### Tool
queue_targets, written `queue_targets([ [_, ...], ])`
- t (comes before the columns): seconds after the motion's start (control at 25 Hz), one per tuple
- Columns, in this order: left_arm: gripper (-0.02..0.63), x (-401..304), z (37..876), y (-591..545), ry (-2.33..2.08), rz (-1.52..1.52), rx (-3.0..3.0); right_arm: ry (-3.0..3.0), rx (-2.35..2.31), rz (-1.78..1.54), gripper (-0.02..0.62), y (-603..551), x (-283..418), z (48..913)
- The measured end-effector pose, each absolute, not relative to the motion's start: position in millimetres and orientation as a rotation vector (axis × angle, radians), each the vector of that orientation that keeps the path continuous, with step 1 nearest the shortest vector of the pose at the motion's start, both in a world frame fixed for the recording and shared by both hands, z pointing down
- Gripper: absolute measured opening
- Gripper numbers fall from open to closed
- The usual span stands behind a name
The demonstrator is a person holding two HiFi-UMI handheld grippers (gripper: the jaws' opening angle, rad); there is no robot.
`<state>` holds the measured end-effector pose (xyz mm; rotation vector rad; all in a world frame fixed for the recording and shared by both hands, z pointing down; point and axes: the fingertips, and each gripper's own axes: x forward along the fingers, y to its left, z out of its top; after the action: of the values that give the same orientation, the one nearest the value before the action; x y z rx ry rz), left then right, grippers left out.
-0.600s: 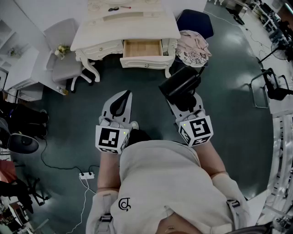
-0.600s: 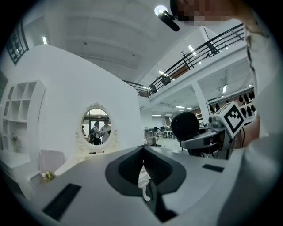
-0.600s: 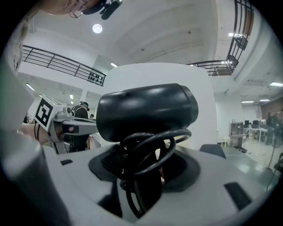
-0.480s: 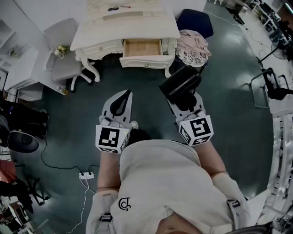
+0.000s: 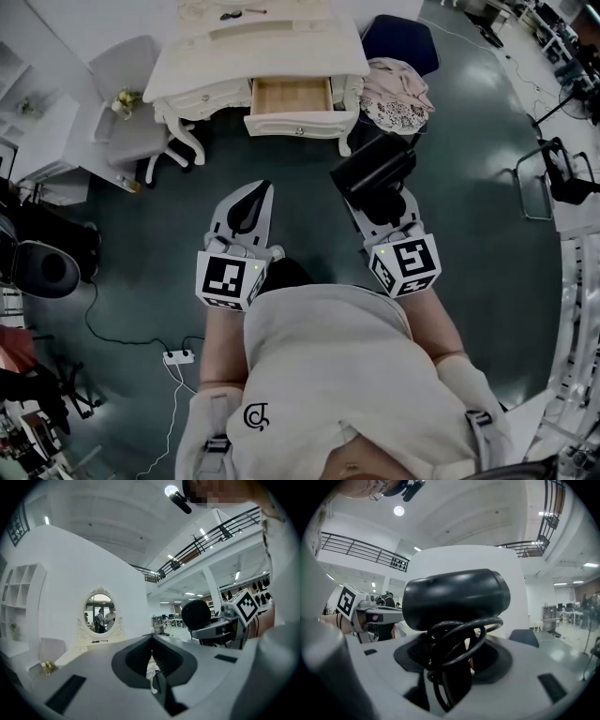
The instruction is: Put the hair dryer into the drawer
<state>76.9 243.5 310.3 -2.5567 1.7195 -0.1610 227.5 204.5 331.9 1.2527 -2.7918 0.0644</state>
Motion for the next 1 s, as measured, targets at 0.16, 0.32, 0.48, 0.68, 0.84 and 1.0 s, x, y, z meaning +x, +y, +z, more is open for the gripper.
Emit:
queue_targets([
  [0.16,0.014,75.1,314.9,234.0,1.71,-0.181,-2.571,-2.777,1.274,0.092,0.242,189.0,227.7,336.6],
  [0.32,0.014,66.3,318.5,212.7,1.707,-0.194,-2.585,-2.769,1.28,0.098,0.244,167.8,220.8,338.1],
  [0.48,0.014,47.6,328.4,182.8,1.708,-0.196,-2.605,-2.755,1.27,0.12,0.244,139.0,201.4,346.8],
  [0.68,0.014,17.3,336.2,127.1,1.674,-0.199,-2.635,-2.741,1.297,0.128,0.244,84.4,169.3,348.5],
  [0.84,0.014,-15.1,331.6,69.0,1.636,-0.173,-2.671,-2.712,1.337,0.147,0.244,32.0,139.3,346.6],
  [1.0,0.014,-49.9,325.0,7.5,1.575,-0.146,-2.71,-2.701,1.344,0.162,0.244,-22.8,103.2,342.2],
])
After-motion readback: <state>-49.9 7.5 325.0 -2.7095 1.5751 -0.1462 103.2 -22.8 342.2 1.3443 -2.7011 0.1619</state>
